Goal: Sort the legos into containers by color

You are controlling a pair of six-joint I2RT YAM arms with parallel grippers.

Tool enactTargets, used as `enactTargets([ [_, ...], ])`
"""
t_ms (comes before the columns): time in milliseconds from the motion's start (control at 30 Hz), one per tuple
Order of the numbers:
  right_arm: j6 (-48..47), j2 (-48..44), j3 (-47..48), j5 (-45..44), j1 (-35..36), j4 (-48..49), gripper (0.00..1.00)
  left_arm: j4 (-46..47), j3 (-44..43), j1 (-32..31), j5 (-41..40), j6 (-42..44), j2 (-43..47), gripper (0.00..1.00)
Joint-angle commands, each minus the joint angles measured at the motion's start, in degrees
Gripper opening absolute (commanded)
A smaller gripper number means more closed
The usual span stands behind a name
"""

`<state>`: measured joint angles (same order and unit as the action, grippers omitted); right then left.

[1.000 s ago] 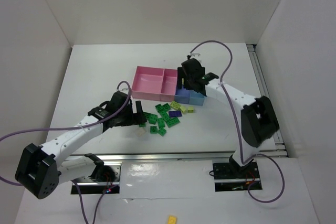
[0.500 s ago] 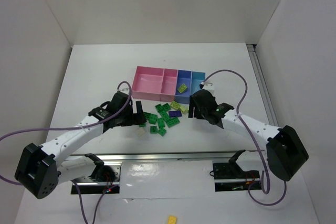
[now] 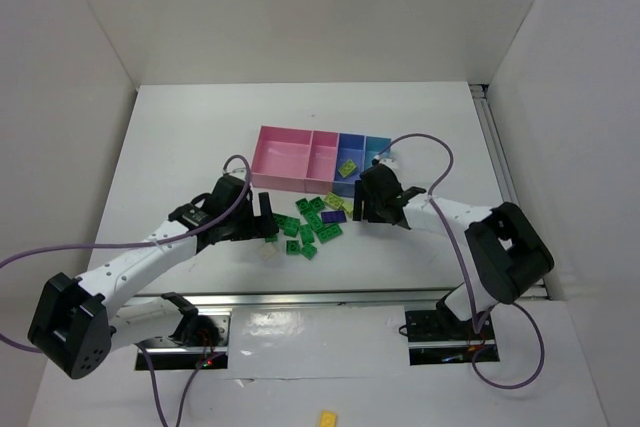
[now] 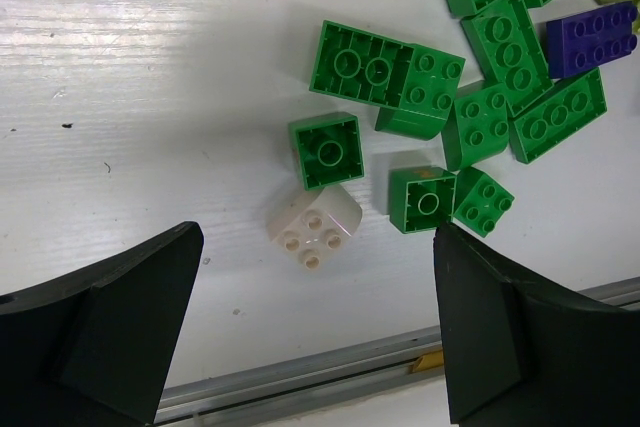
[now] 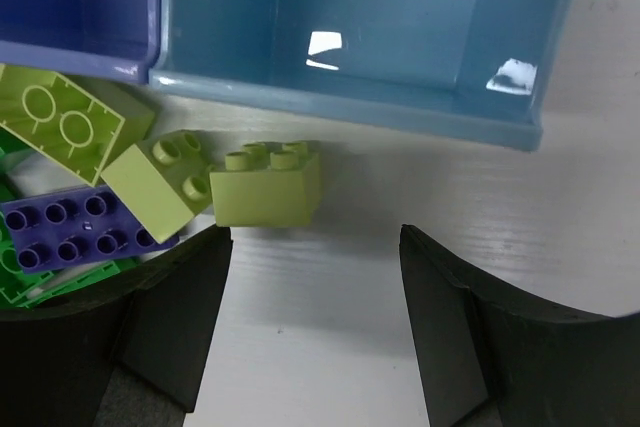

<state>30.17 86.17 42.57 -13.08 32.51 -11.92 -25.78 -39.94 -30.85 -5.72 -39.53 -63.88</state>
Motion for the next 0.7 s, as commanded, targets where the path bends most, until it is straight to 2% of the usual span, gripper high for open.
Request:
enactTargets([
  [0,-1.3,0.7,2.8,1.0,-0.8,4.0,0.76,-0.2,0.0,-0.3,-0.4,-1.3,0.5,0.99],
  [200,-1.8,3.9,4.4,-0.7,-1.3,5.1,0.73,-0.2,0.0,-0.3,-0.4,-1.3,0.0,0.99],
  [333,-1.8,2.6,3.8,-1.3,-1.3,6.4,0.56,-0.2,0.0,-0.3,0.1,-1.3,0.0,0.99],
  [367,-1.8,2.1,3.8,-1.3,-1.3,6.4,0.45,-0.2,0.0,-0.3,0.1,-1.3,0.0,0.99],
  [400,-1.3,1.5,3.2,-1.9,-1.3,6.4,0.41,-0.2,0.0,-0.3,0.1,-1.3,0.0,0.99],
  [667,-1.3,-7.7,2.7,-4.8,0.8,1.1,0.39,-0.2,0.5,-0.3,0.1,-1.3,0.0,0.99],
])
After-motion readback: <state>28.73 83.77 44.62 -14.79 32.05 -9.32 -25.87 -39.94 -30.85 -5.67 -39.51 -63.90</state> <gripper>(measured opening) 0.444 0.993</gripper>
